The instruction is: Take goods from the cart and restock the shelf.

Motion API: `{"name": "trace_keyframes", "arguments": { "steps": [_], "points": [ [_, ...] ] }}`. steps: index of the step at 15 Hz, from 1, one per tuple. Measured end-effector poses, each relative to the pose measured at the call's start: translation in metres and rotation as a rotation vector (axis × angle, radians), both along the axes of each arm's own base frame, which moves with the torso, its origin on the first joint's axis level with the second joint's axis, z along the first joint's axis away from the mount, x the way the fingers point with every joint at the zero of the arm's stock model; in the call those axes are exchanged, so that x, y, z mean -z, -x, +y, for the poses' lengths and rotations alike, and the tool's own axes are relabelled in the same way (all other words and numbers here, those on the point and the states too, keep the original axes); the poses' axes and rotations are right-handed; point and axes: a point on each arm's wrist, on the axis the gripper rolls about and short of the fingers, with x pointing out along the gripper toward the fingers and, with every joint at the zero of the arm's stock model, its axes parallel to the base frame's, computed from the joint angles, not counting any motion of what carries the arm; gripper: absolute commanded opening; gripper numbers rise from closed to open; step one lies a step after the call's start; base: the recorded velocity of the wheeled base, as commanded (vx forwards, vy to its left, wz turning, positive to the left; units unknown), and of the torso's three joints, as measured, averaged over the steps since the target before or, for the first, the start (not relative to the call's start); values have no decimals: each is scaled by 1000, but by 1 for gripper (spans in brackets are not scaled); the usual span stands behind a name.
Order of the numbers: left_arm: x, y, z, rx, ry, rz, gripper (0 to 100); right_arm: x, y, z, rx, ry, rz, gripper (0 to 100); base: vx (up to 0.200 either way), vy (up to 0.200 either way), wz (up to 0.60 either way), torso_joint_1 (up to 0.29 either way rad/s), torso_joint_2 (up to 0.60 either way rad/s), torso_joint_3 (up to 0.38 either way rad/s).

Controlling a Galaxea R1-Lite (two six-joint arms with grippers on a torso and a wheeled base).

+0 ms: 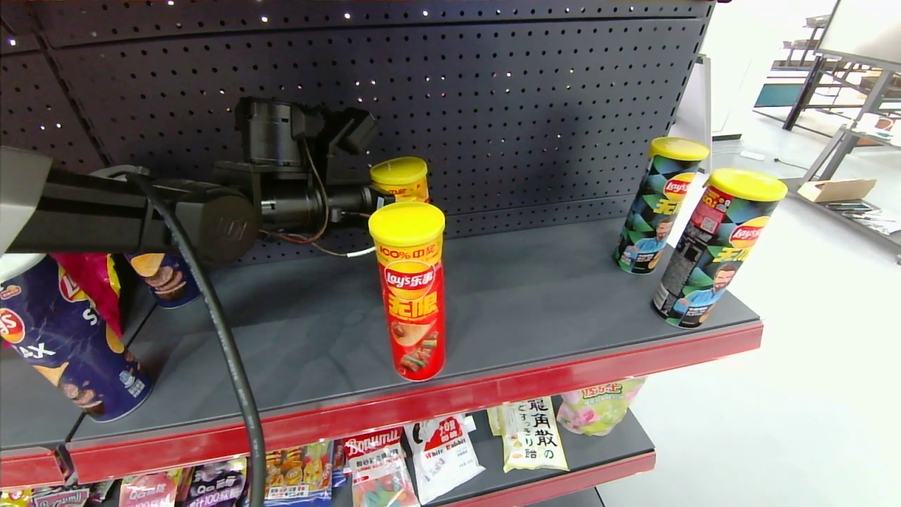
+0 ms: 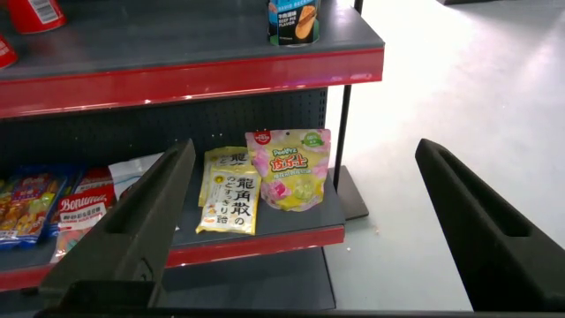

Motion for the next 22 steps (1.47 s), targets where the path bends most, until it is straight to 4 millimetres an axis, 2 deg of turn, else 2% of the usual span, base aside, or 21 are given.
{"name": "trace_keyframes", "arguments": {
  "steps": [3,6,10,13,16,18,22],
  "points": [
    [4,10,11,-18,-10,27,100,0,0,0,0,0,0,100,0,0,0,0,0,0],
    [10,28,29,-47,-28,74,100,0,0,0,0,0,0,100,0,0,0,0,0,0],
    [12,60,50,-79,-39,107,100,0,0,0,0,0,0,100,0,0,0,0,0,0],
    [14,95,65,-94,-53,127,100,0,0,0,0,0,0,100,0,0,0,0,0,0],
    [8,140,82,-129,-56,109,100,0,0,0,0,0,0,100,0,0,0,0,0,0],
    [-1,181,98,-187,-63,90,100,0,0,0,0,0,0,100,0,0,0,0,0,0],
    [-12,283,128,-336,-52,-36,100,0,0,0,0,0,0,100,0,0,0,0,0,0]
  ]
}}
